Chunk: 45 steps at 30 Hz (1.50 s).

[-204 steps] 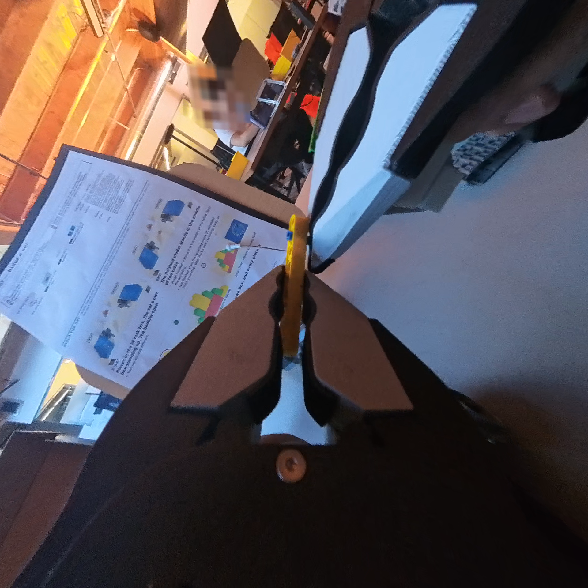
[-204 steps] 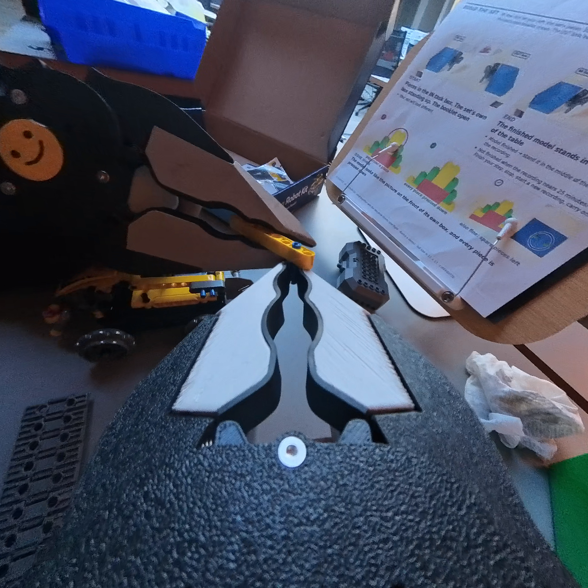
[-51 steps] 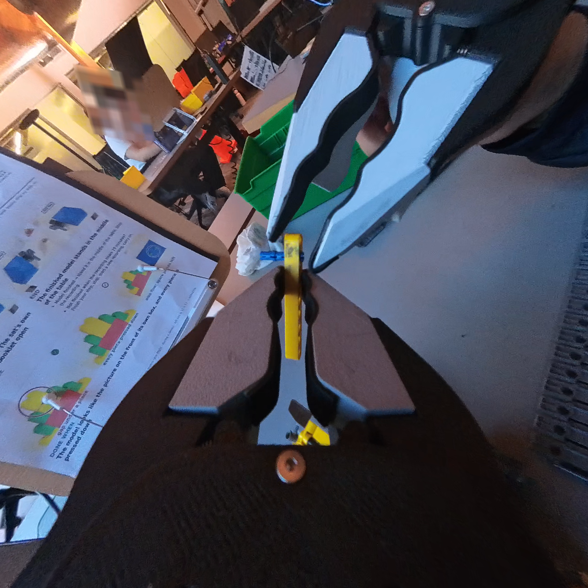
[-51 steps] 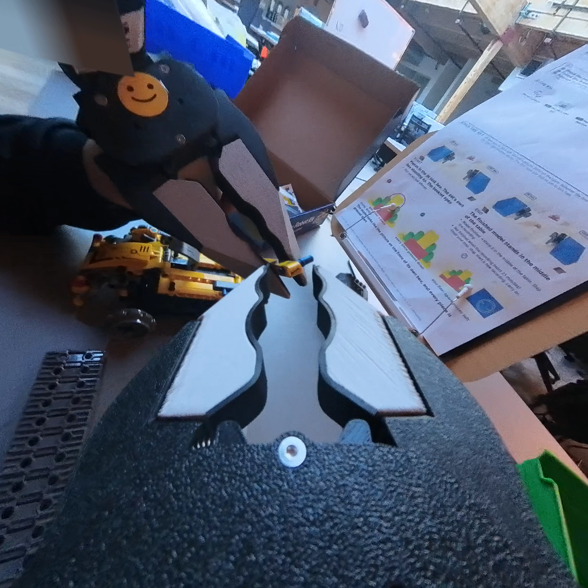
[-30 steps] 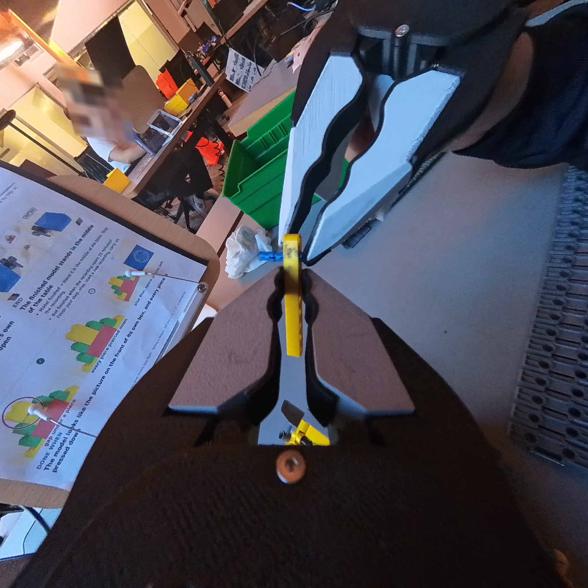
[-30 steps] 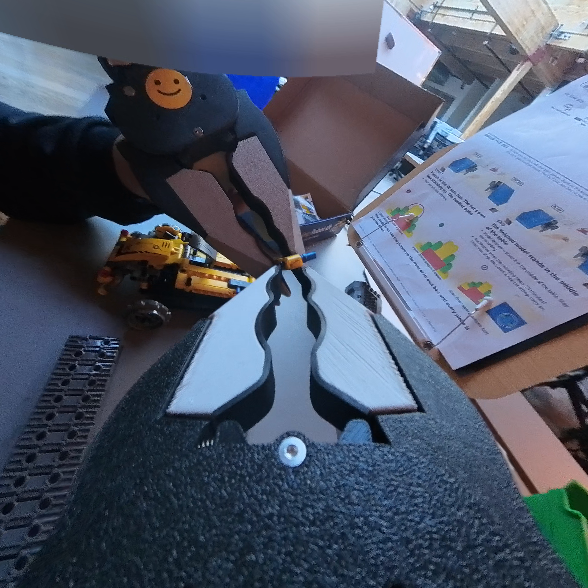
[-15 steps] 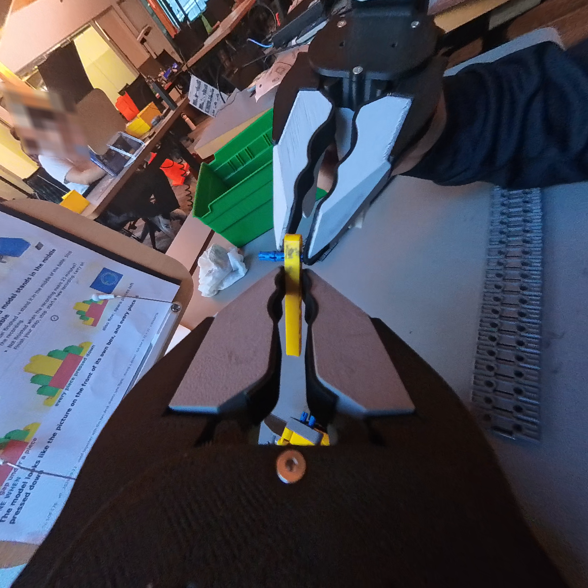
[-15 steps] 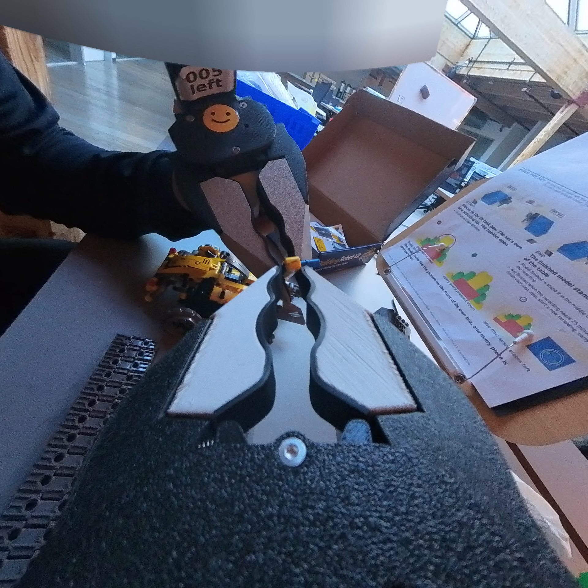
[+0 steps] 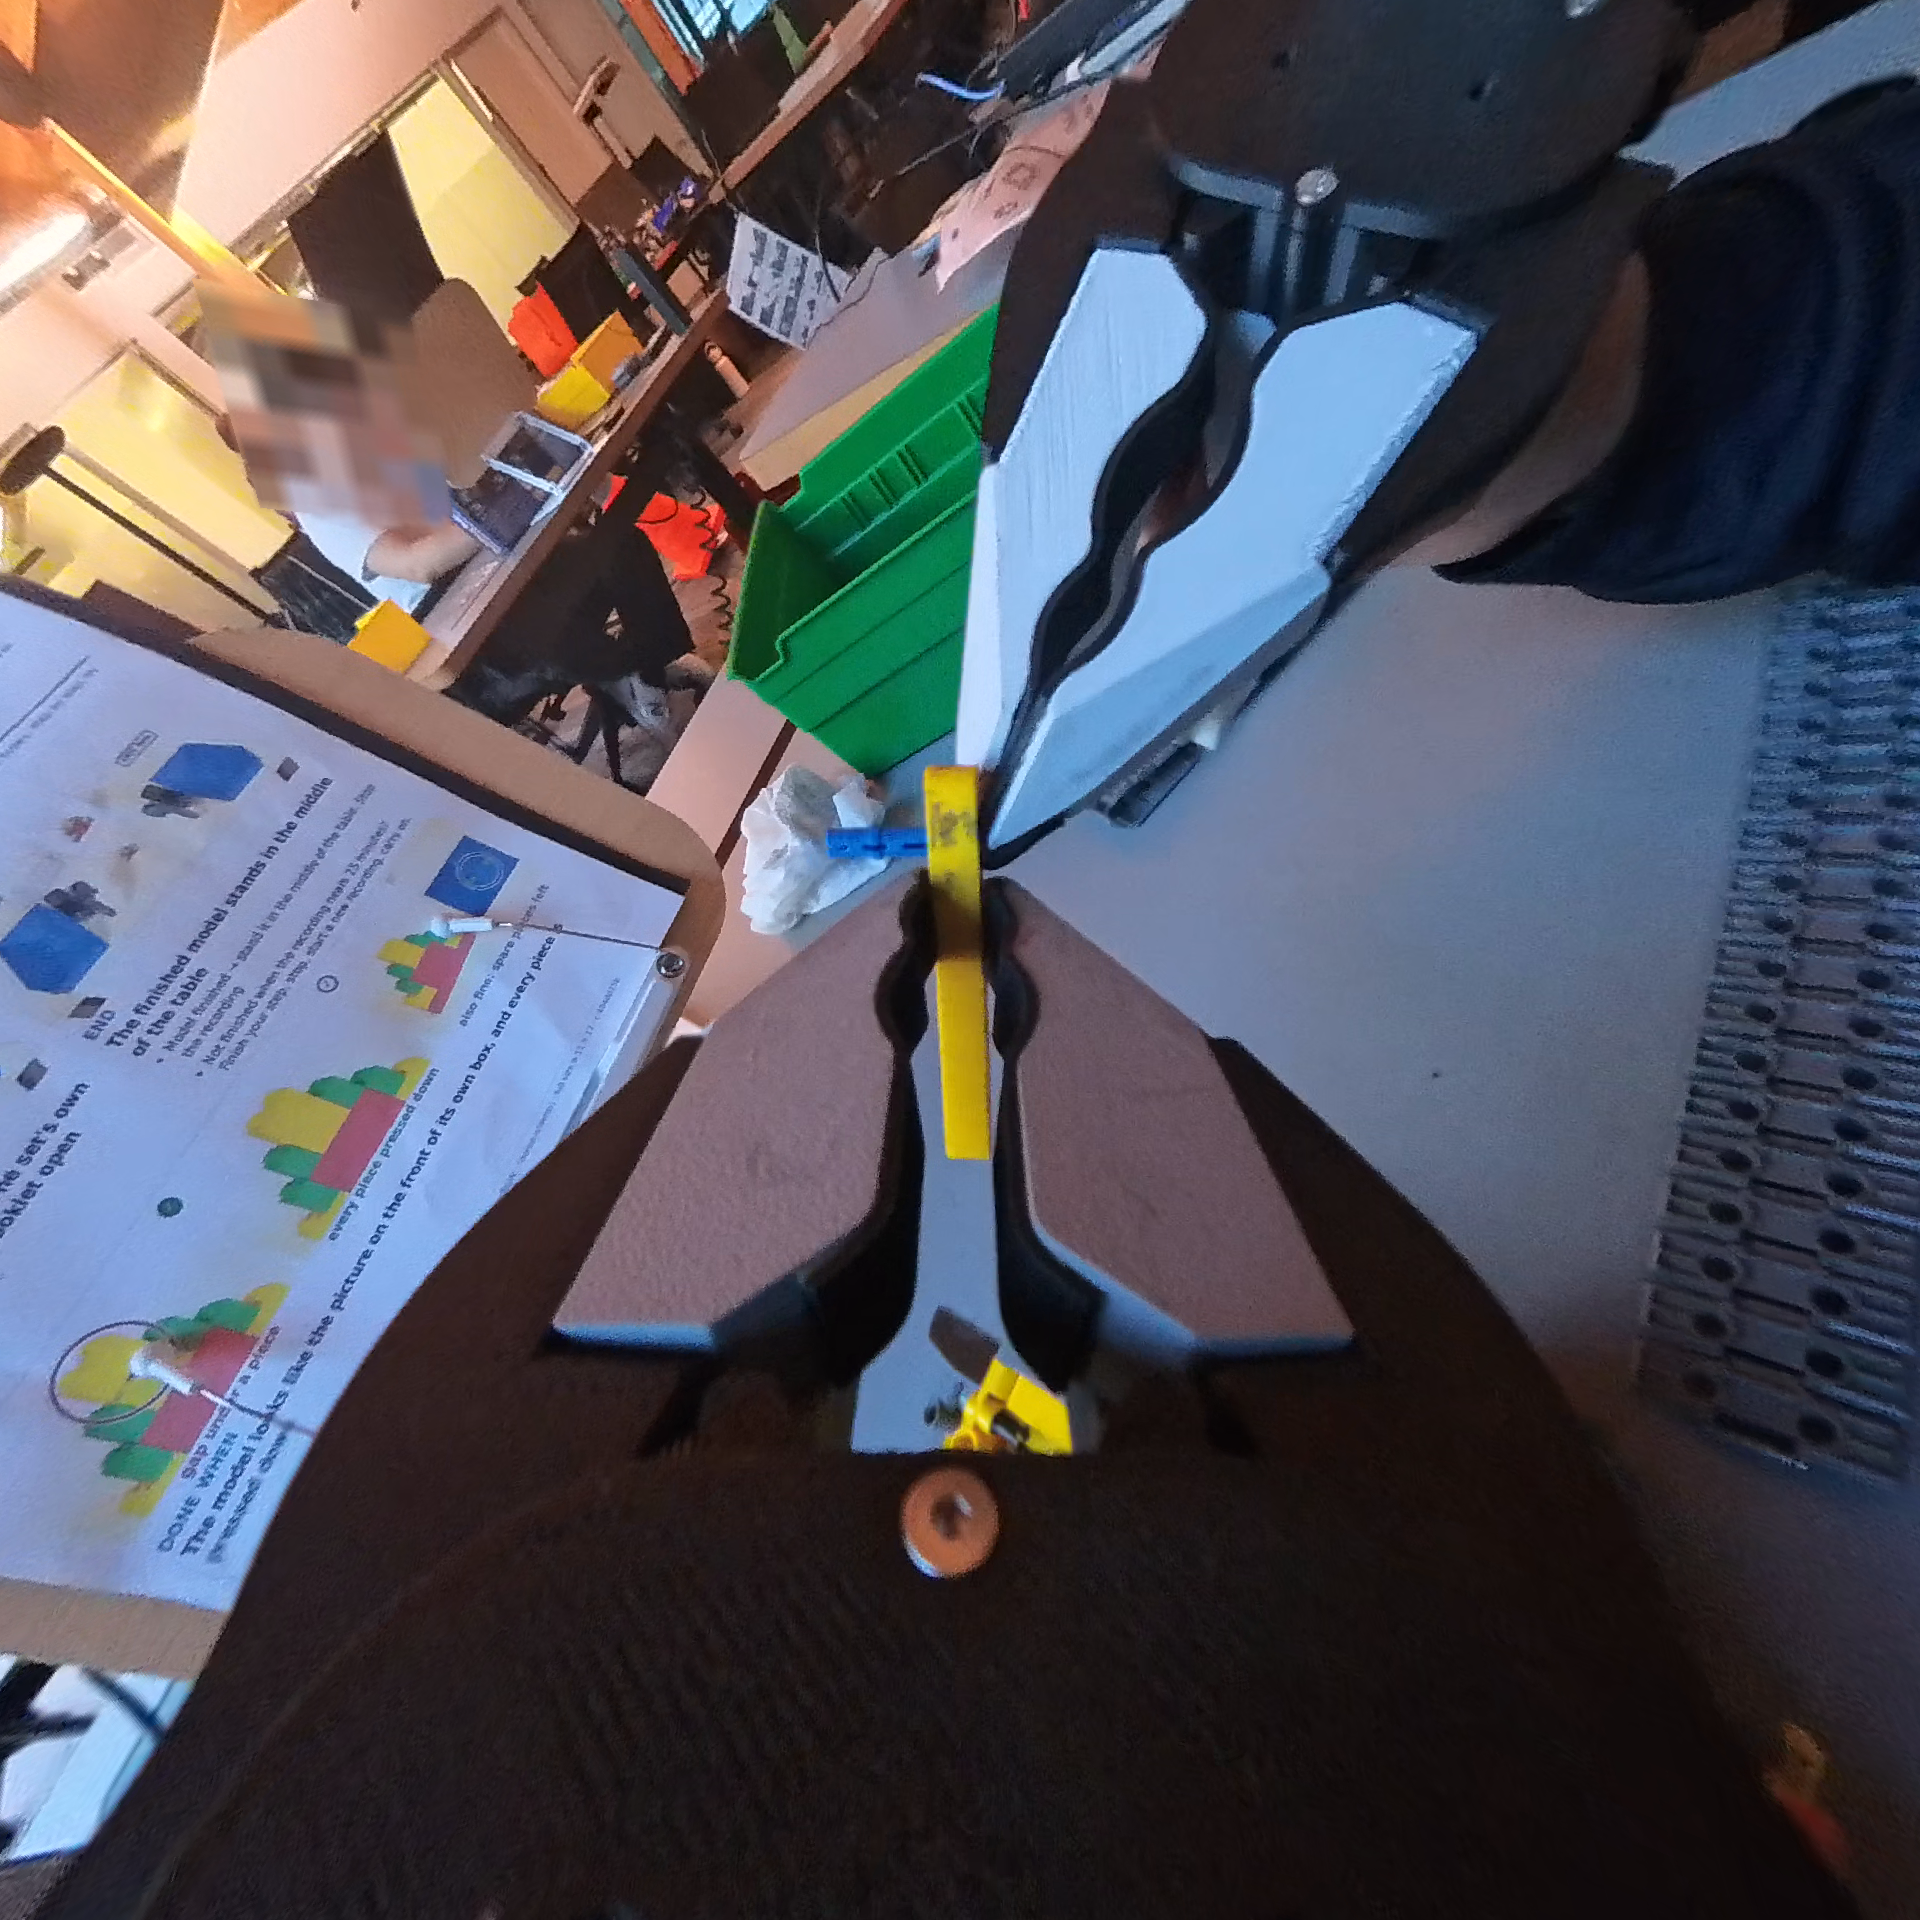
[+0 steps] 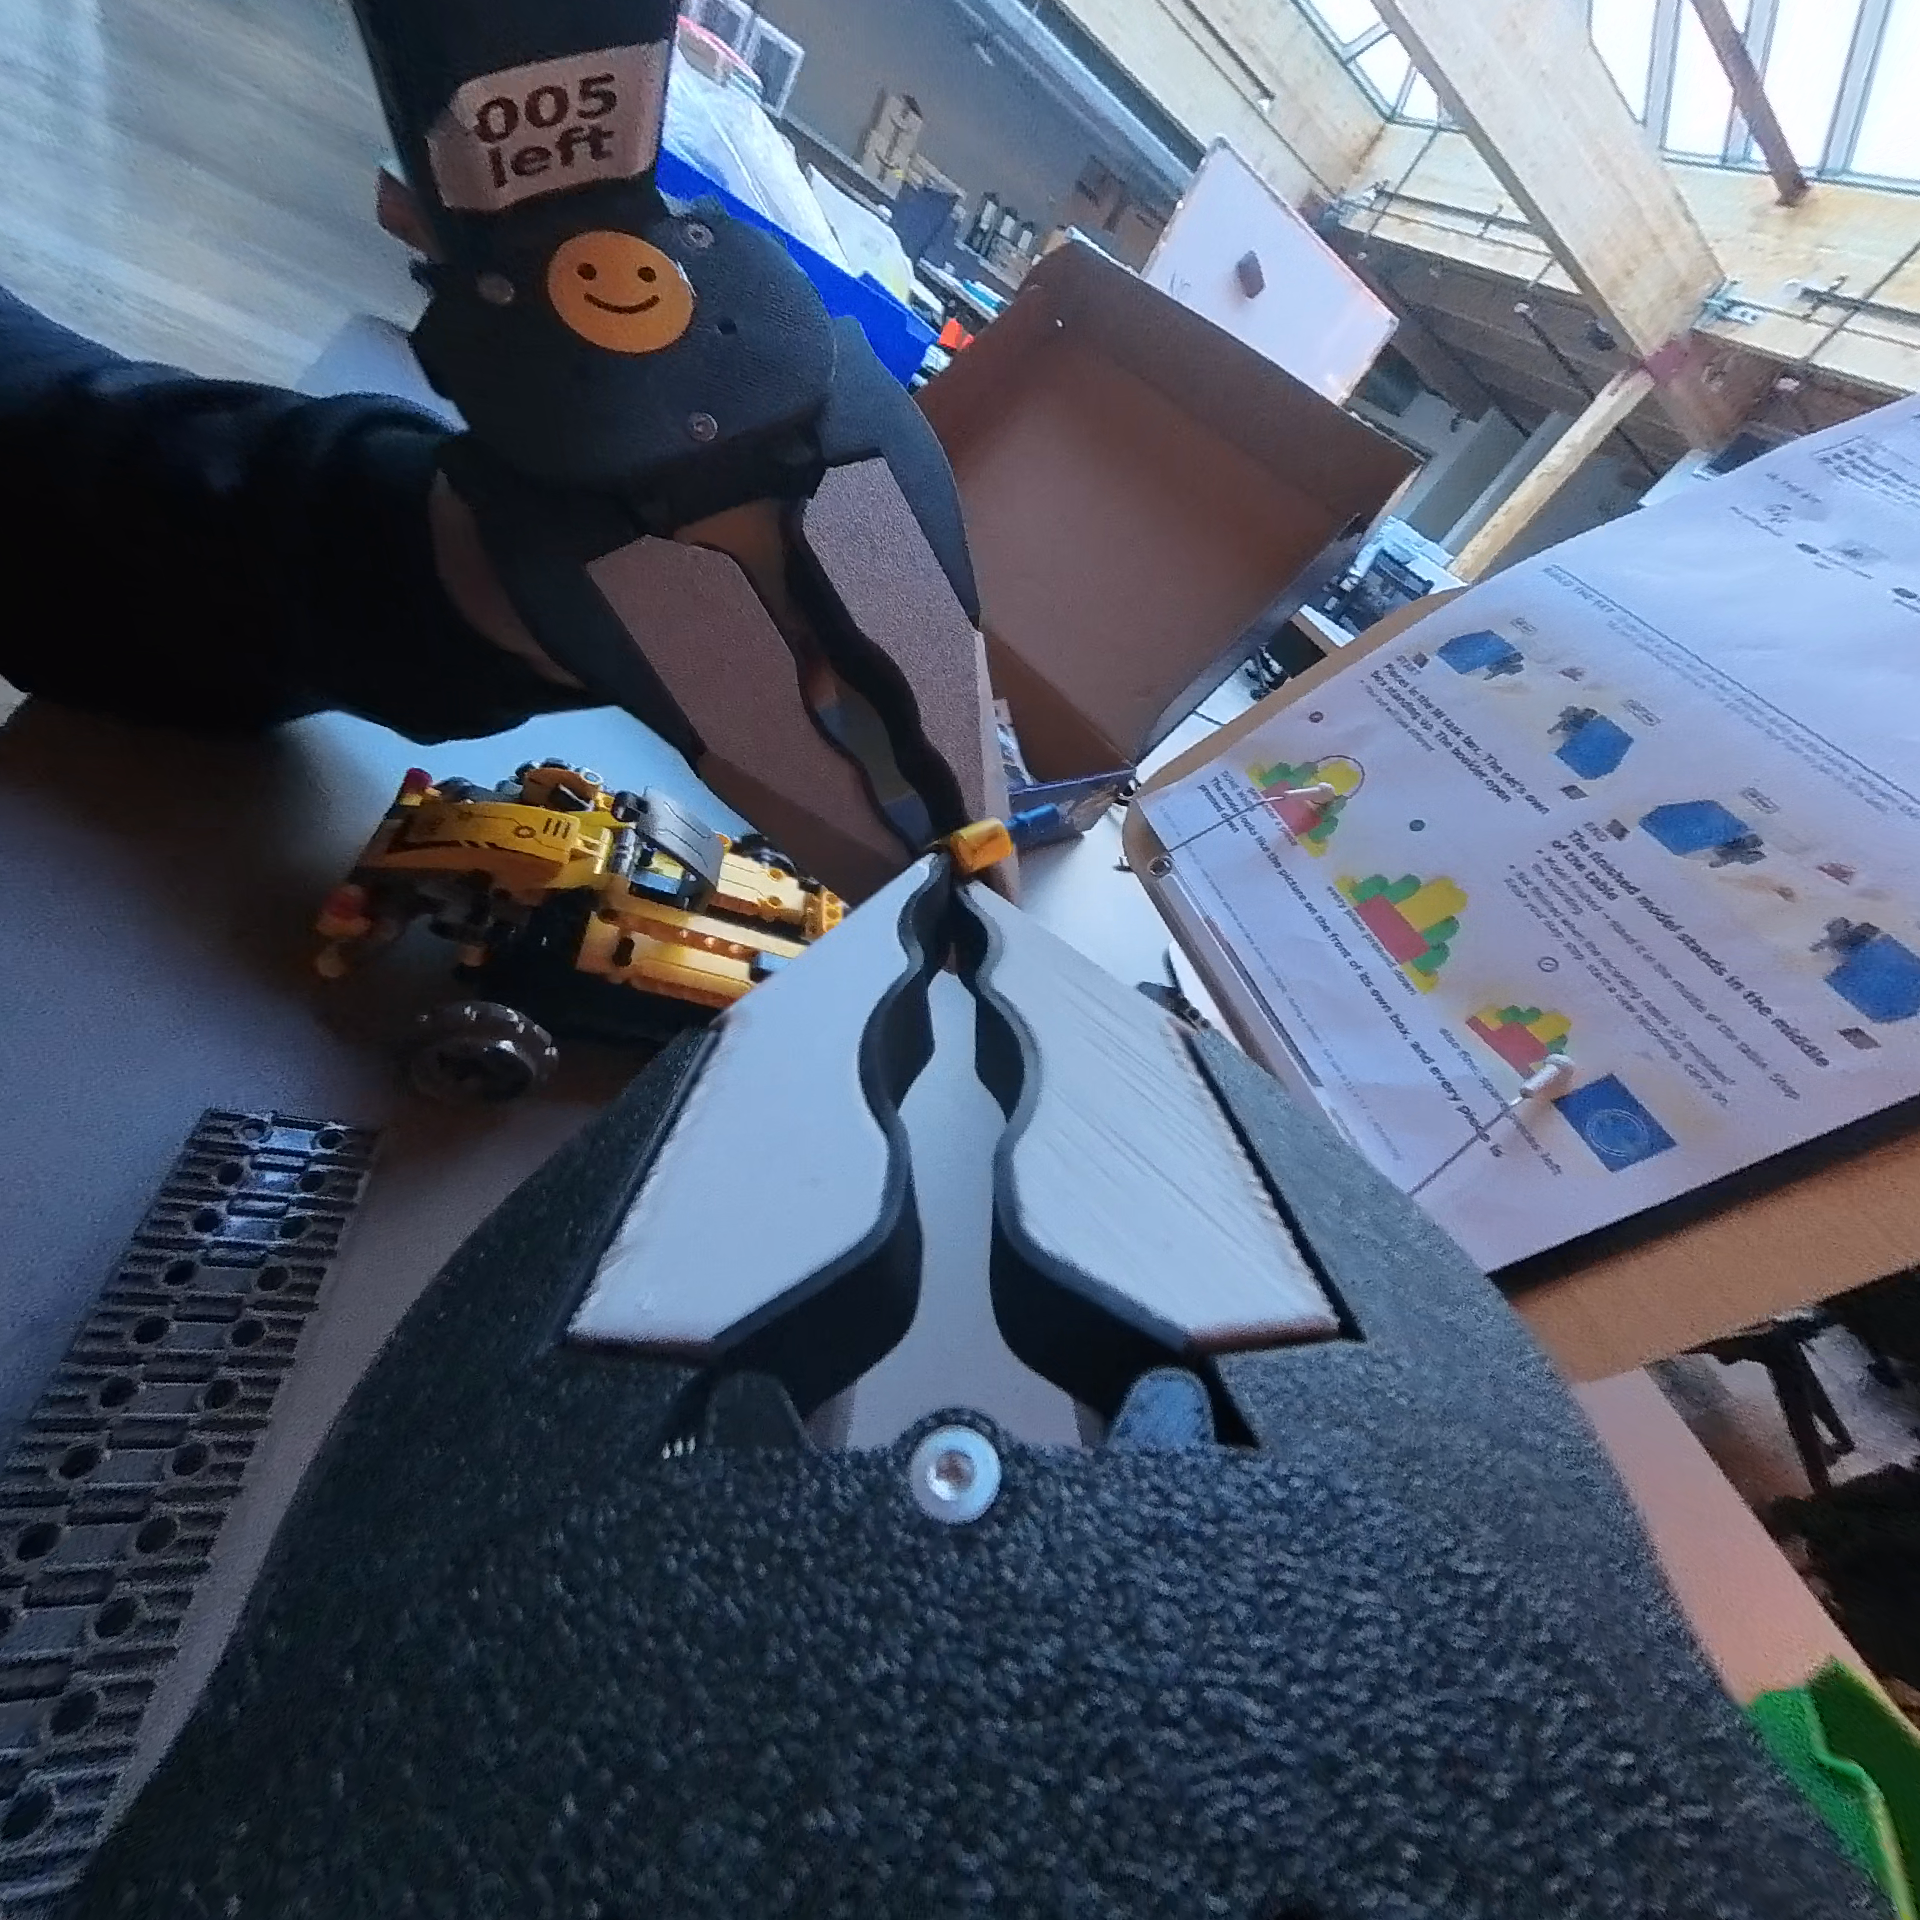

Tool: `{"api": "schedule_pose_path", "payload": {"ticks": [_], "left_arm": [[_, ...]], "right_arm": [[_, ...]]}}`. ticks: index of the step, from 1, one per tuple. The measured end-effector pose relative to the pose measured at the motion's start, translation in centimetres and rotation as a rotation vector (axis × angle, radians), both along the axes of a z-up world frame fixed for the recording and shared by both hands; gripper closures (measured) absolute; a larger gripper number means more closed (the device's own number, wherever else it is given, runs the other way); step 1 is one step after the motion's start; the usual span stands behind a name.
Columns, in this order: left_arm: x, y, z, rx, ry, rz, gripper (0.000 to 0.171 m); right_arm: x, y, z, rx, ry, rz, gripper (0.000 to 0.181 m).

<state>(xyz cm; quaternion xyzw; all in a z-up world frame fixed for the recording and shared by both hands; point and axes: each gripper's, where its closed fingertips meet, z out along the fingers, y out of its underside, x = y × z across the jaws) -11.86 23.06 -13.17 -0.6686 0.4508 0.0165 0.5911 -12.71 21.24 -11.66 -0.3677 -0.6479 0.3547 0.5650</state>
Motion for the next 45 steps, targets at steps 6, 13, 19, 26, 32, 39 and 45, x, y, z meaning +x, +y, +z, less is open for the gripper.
{"api": "schedule_pose_path", "payload": {"ticks": [6,13,19,26,32,39,45], "left_arm": [[0.5,0.5,-0.4,0.117,0.11,-0.001,0.165],[-0.2,1.4,-1.0,0.318,0.411,0.099,0.165],[-0.9,2.1,-1.4,0.377,0.56,0.174,0.165],[-1.3,2.5,-1.3,0.399,0.581,0.215,0.164],[-2.0,2.5,-1.5,0.267,0.488,0.254,0.165],[-1.7,2.7,-2.2,0.287,0.543,0.213,0.165],[-1.7,2.7,-2.7,0.285,0.571,0.2,0.166]], "right_arm": [[1.7,0.8,0.0,-0.264,-0.056,0.104,0.181],[1.1,1.5,-1.2,-0.679,-0.167,0.155,0.161],[-0.1,1.2,-1.6,-0.687,-0.16,0.123,0.166],[-0.5,2.2,-1.5,-0.798,-0.11,0.097,0.178],[-1.5,2.8,-1.0,-1.008,-0.004,0.105,0.18],[-0.9,2.9,-1.8,-0.924,-0.108,0.08,0.181],[-0.9,2.5,-2.7,-0.916,-0.156,0.106,0.176]]}}
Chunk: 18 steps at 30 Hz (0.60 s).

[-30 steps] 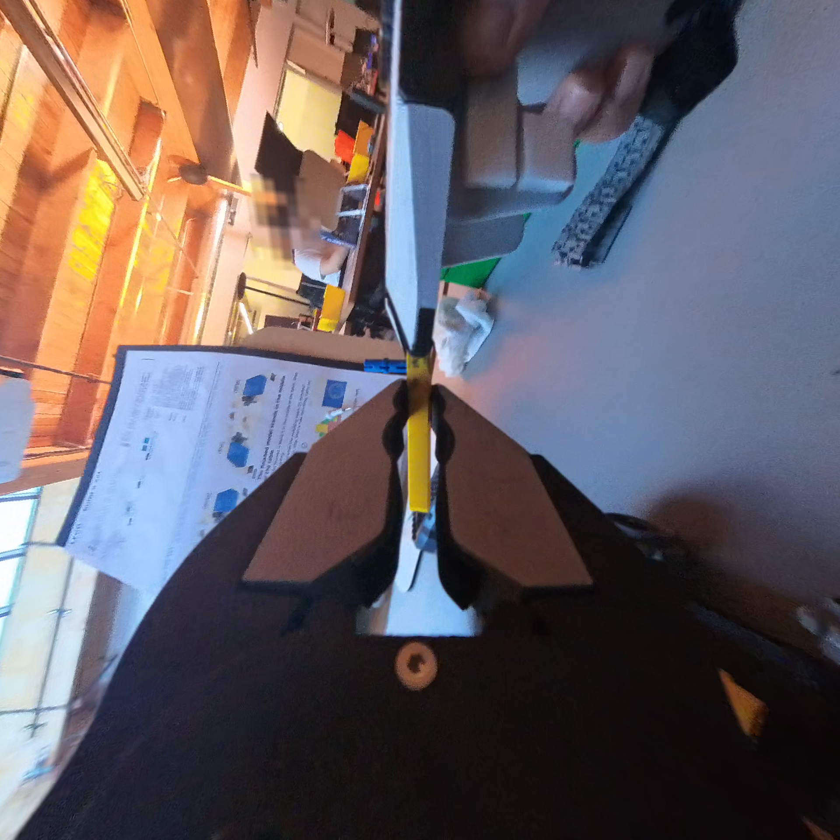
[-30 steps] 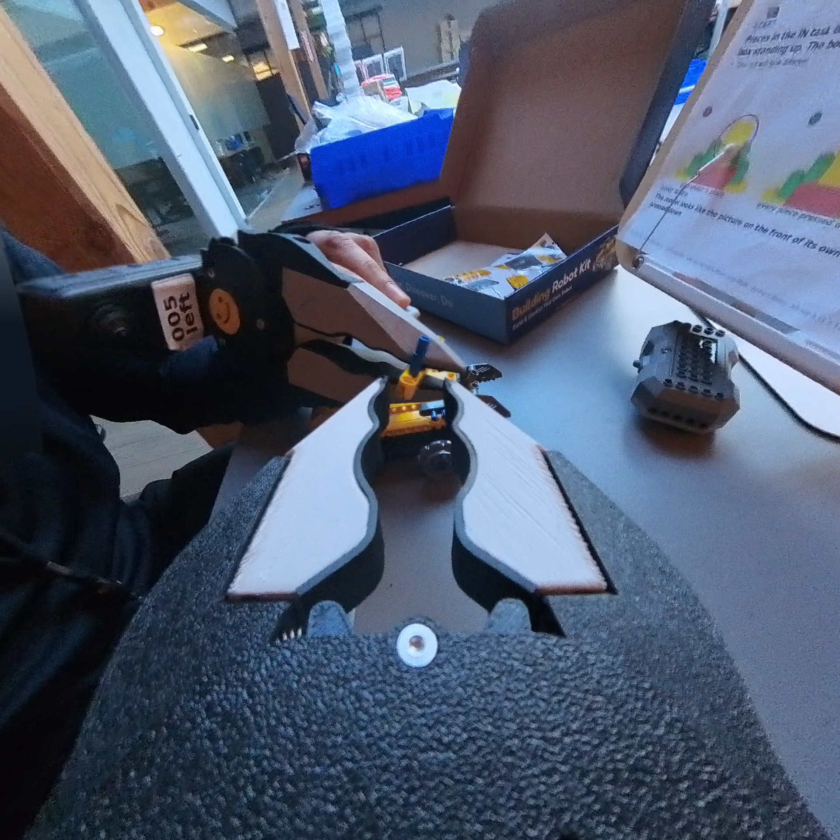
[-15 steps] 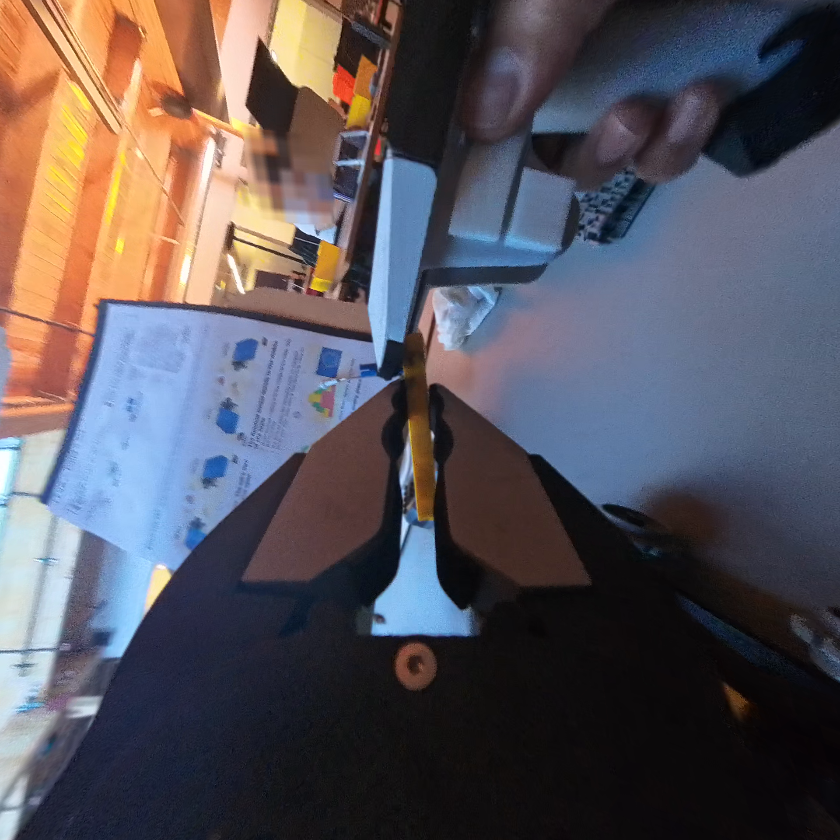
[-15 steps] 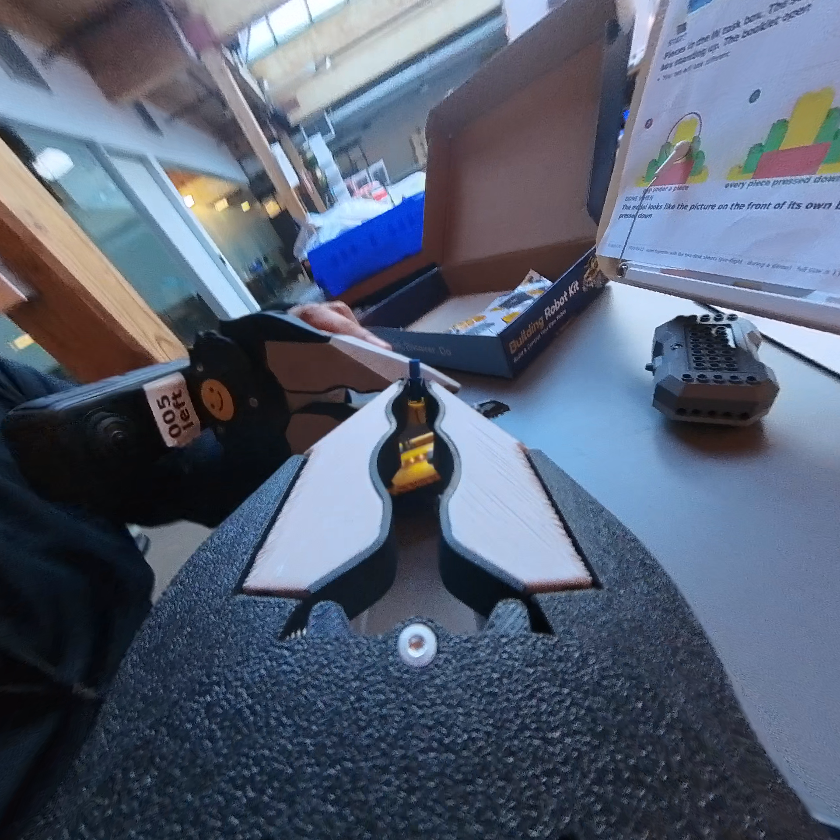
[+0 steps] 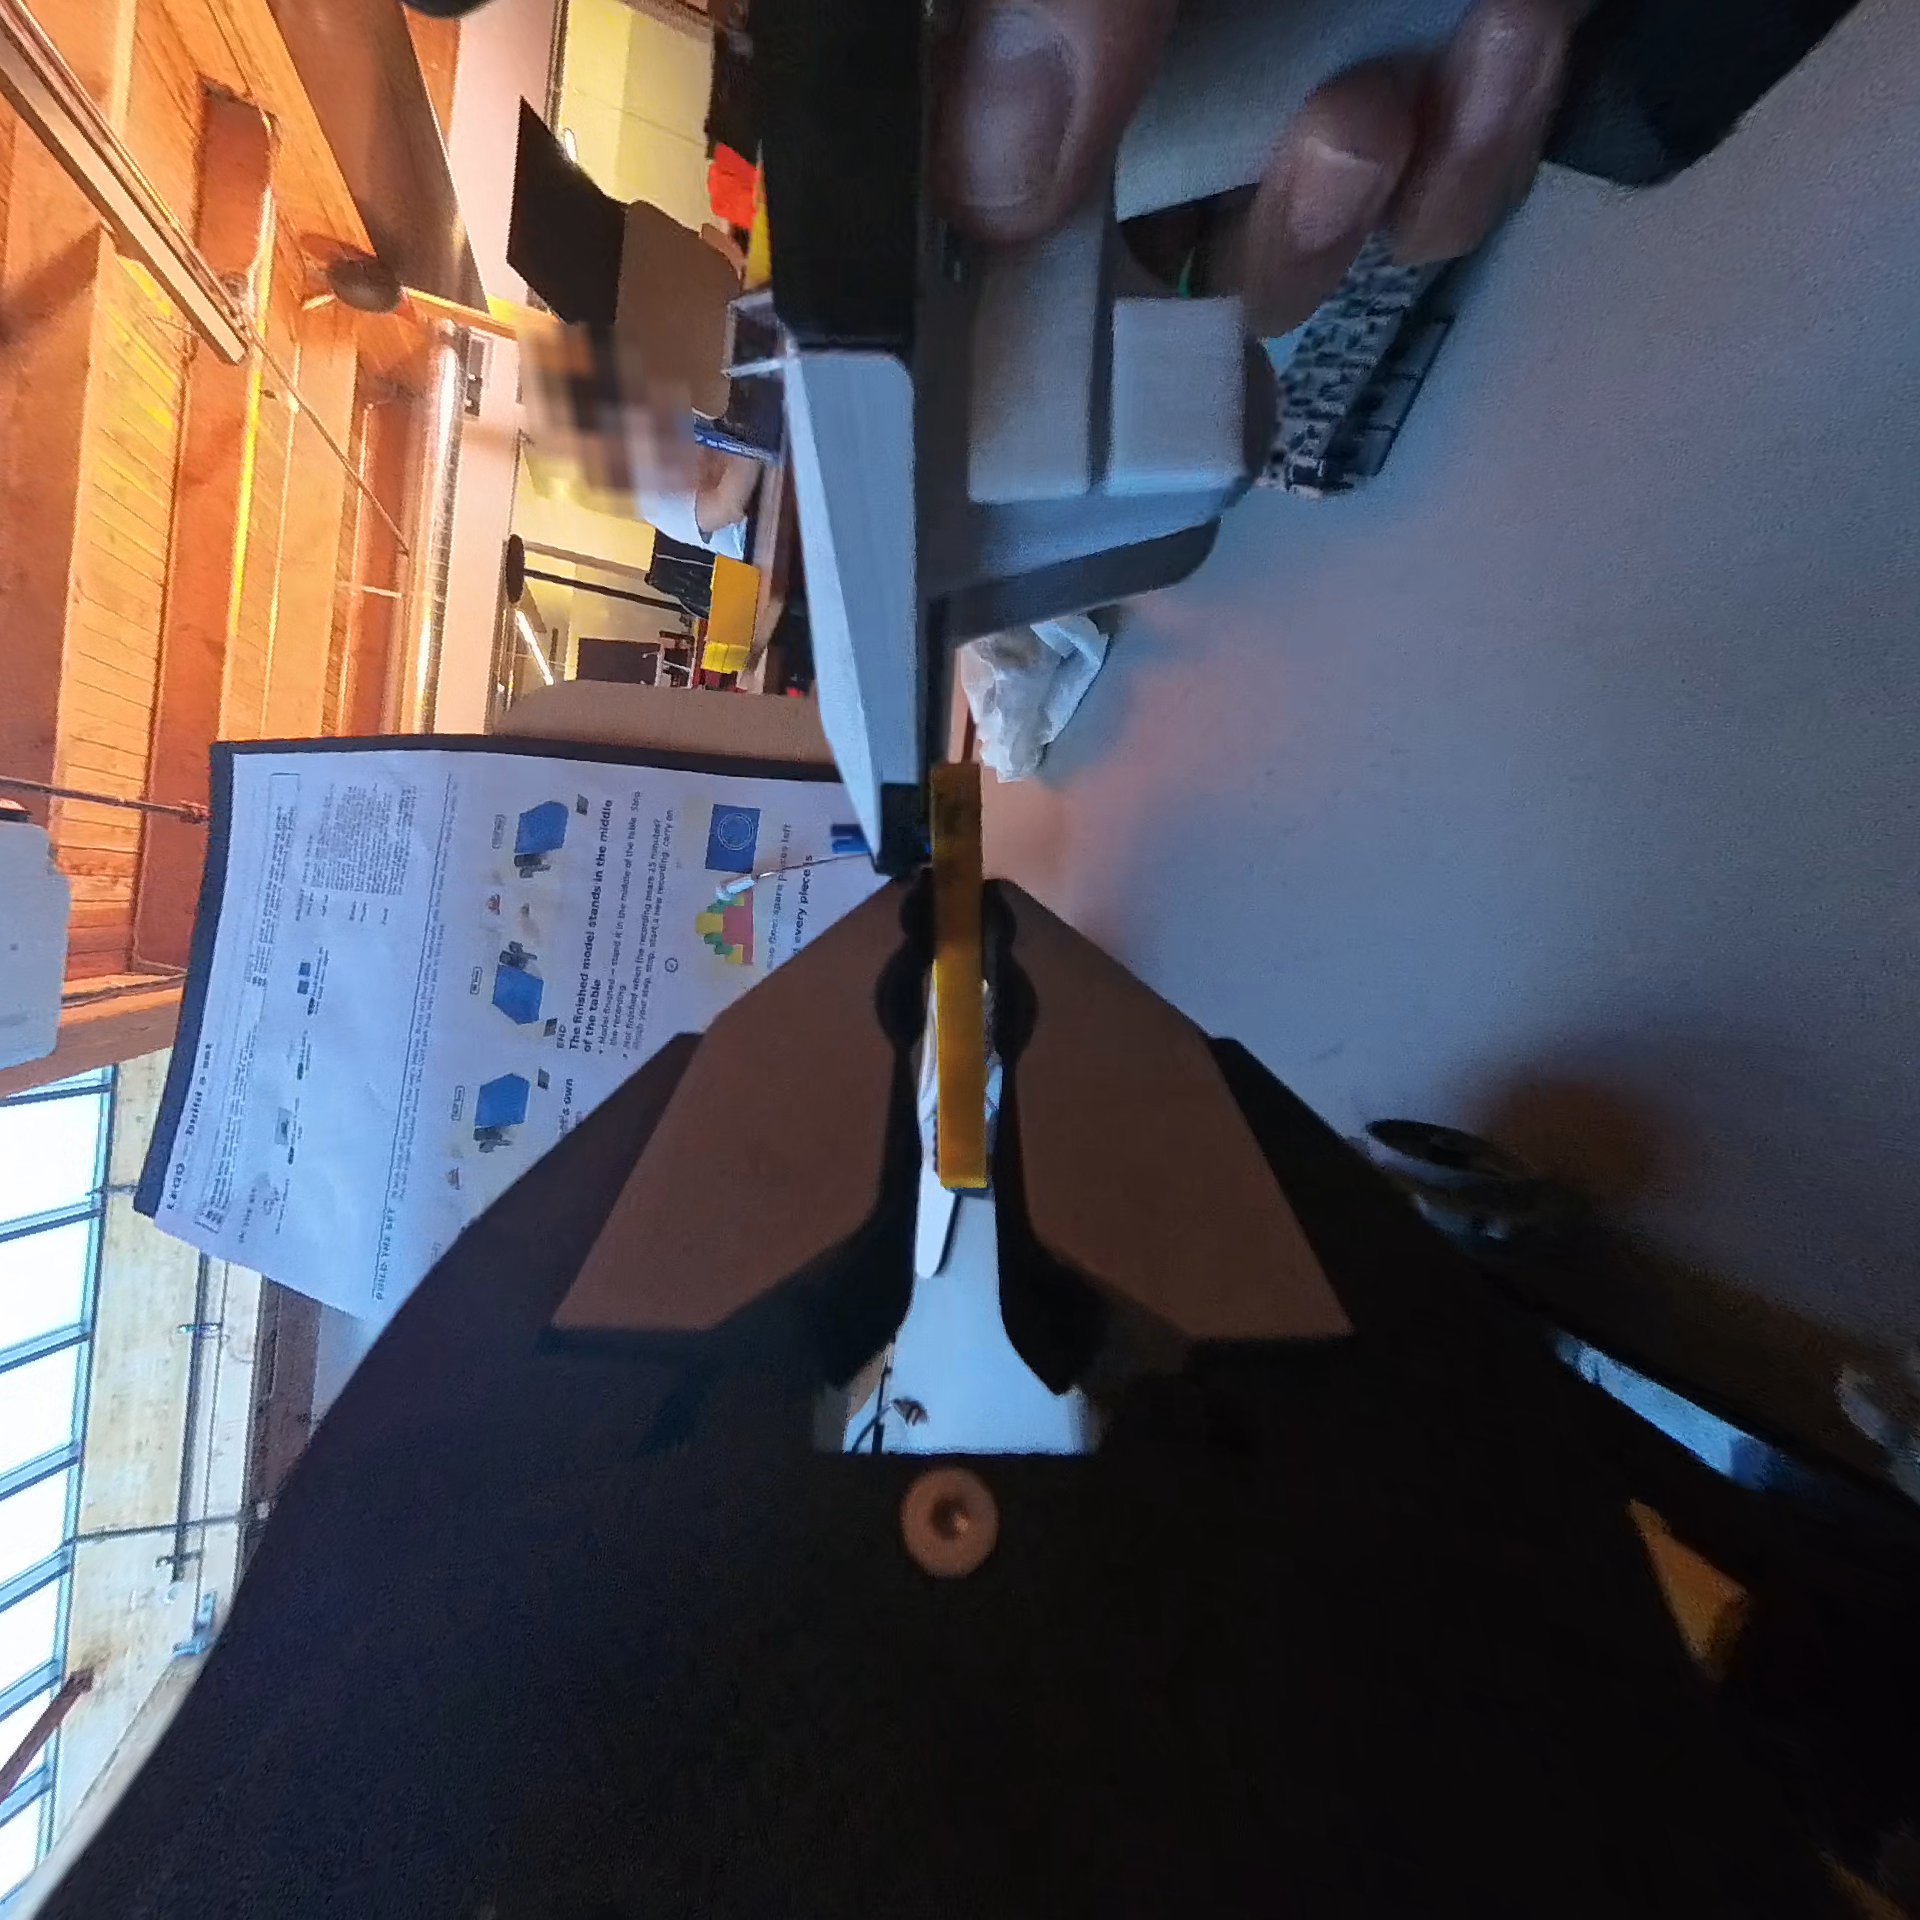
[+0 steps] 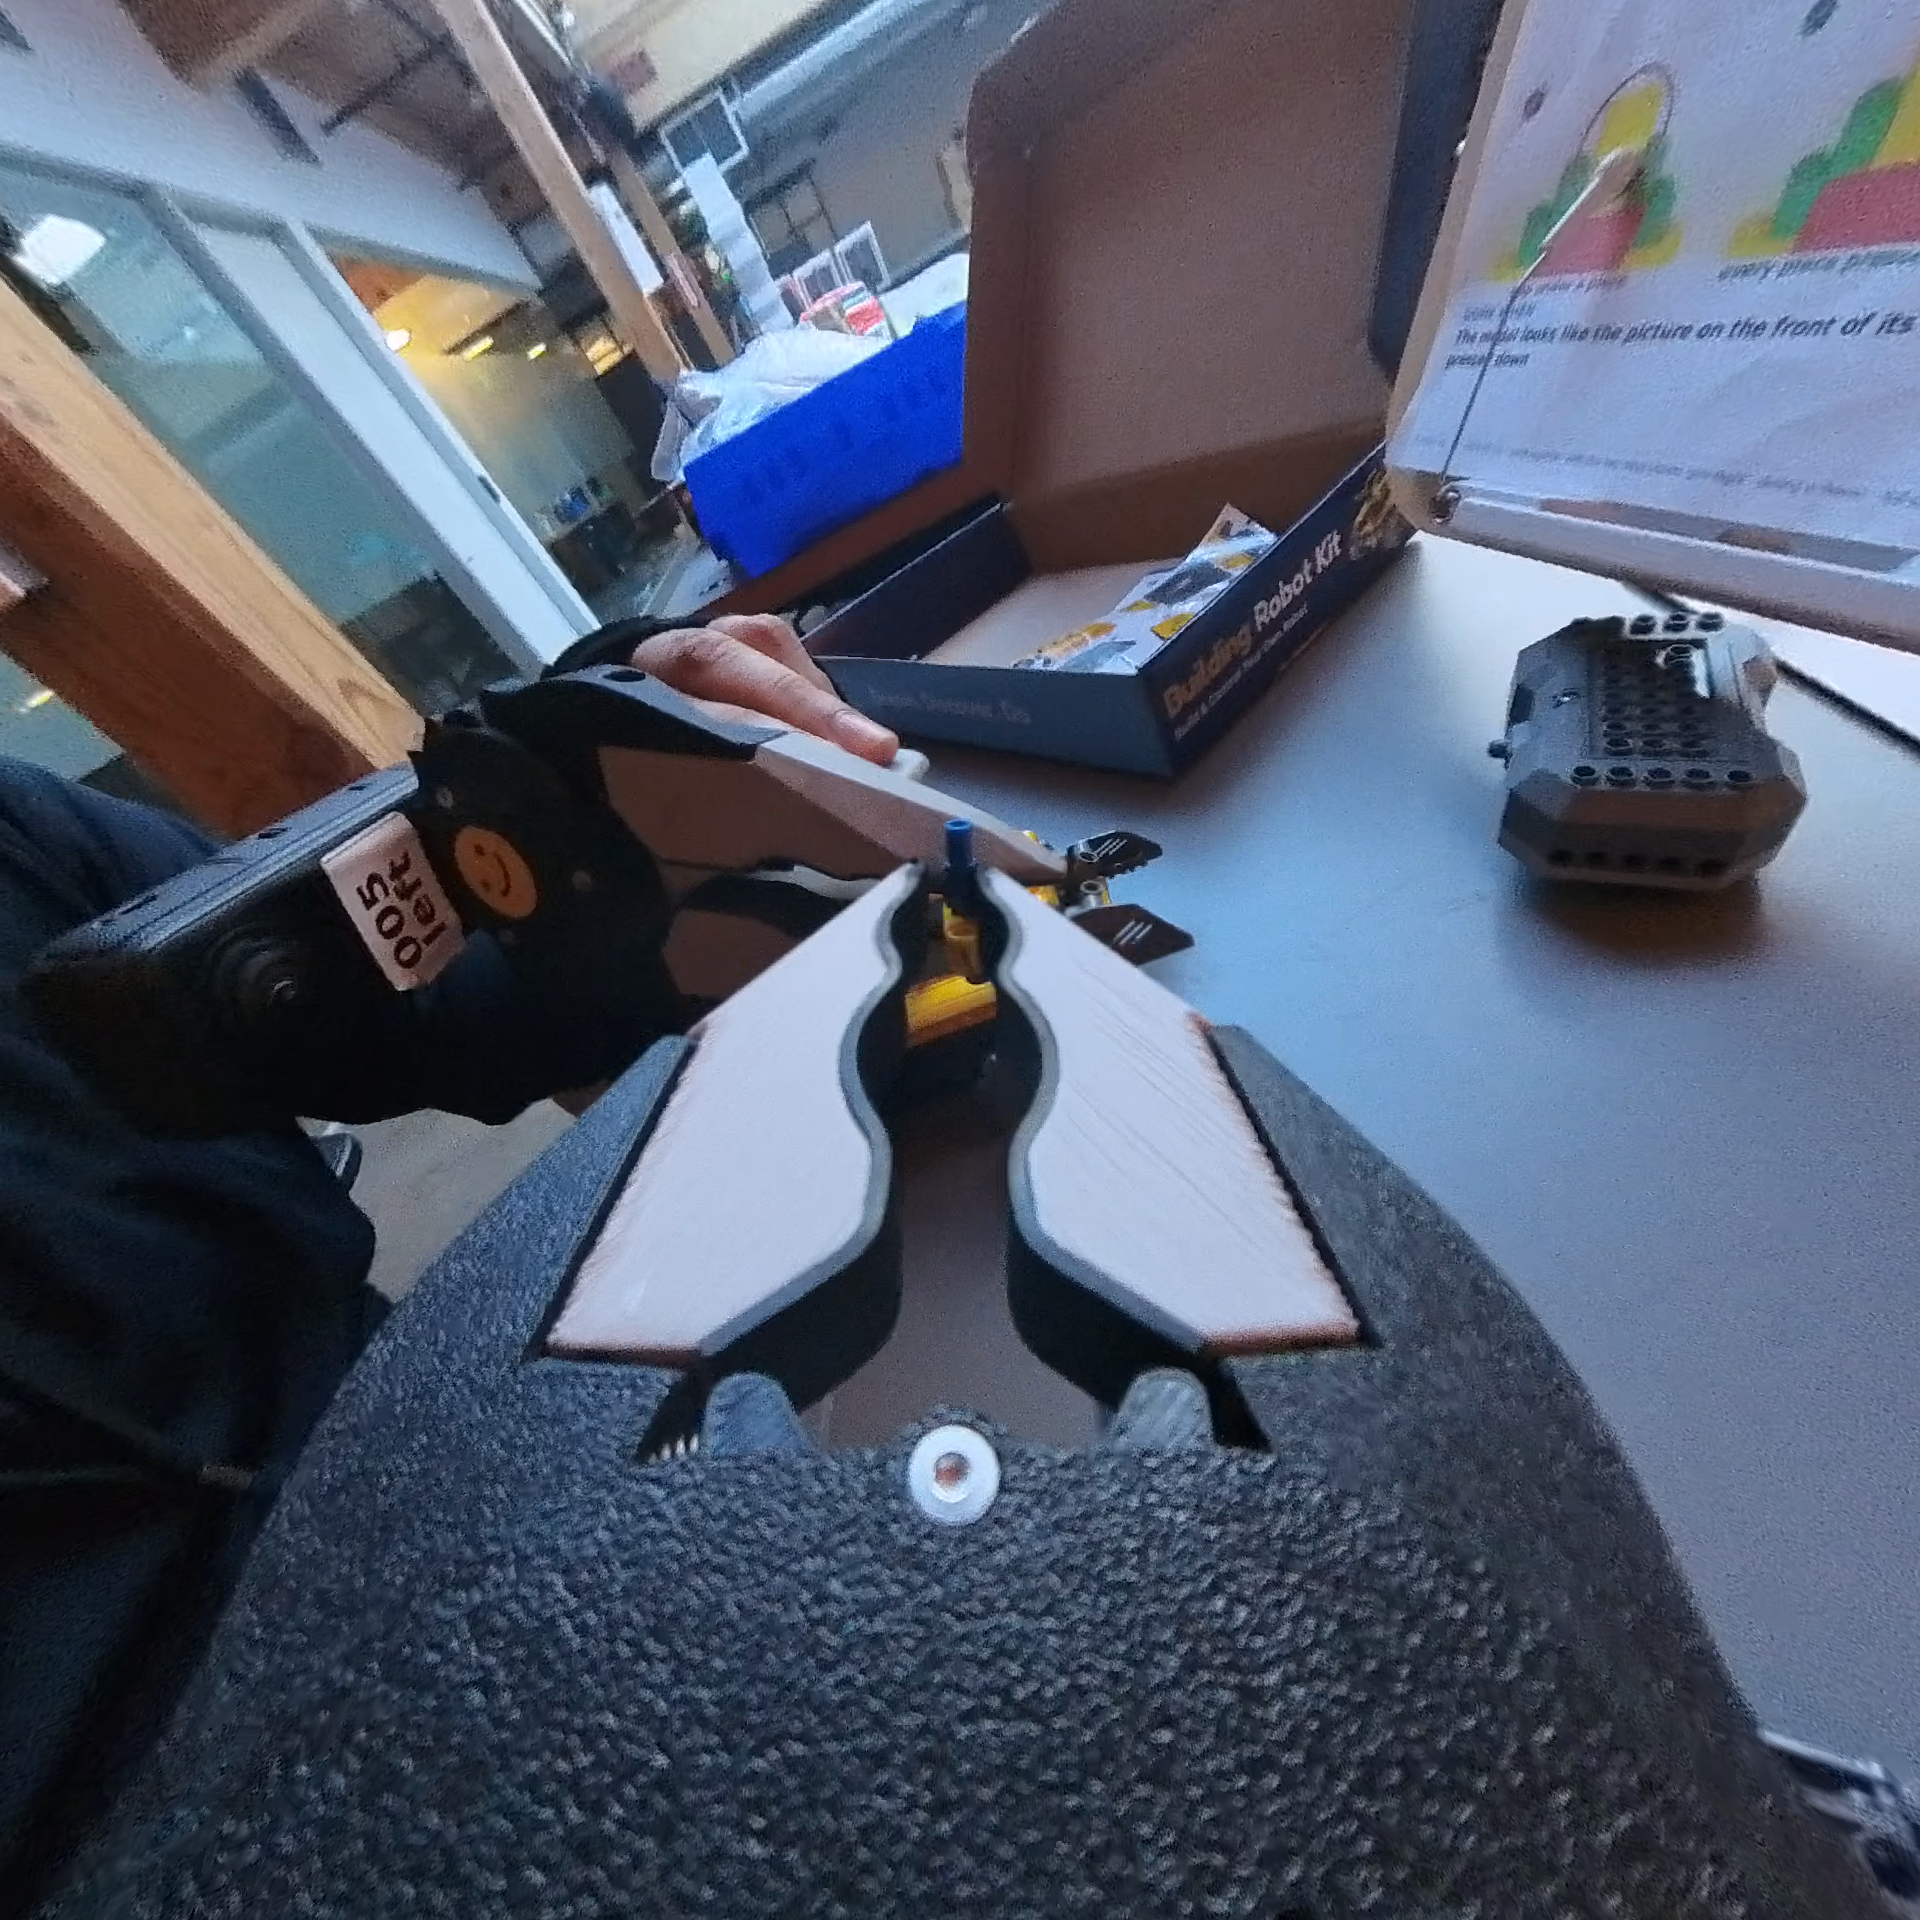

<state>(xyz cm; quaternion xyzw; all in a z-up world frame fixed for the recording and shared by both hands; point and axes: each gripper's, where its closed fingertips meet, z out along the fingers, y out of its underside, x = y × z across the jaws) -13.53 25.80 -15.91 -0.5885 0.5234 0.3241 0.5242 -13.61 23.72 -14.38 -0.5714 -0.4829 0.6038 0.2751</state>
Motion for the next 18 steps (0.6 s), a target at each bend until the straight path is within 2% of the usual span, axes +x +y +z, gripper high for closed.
{"api": "schedule_pose_path", "payload": {"ticks": [5,11,12,13,15,16,18], "left_arm": [[0.0,0.1,0.4,0.02,-0.023,0.0,0.165],[-0.5,0.3,0.4,-0.055,-0.153,0.034,0.165],[-0.5,0.3,0.6,-0.05,-0.152,0.041,0.166],[0.5,-0.3,-0.3,-0.112,-0.146,-0.013,0.166],[2.4,-0.9,-0.9,-0.11,-0.122,-0.054,0.166],[2.4,-0.6,-0.6,-0.068,-0.1,-0.03,0.166],[1.9,-0.2,1.0,-0.007,-0.171,-0.01,0.166]], "right_arm": [[-0.2,0.4,0.4,-0.019,0.034,-0.023,0.181],[-0.9,1.1,0.8,-0.031,0.08,-0.127,0.181],[-0.9,1.5,1.2,-0.042,0.107,-0.166,0.181],[-0.6,2.6,2.0,-0.057,0.153,-0.232,0.181],[1.8,5.7,4.4,-0.125,0.285,-0.348,0.181],[3.0,6.5,5.2,-0.15,0.333,-0.353,0.181],[4.5,6.1,6.1,-0.154,0.375,-0.276,0.181]]}}
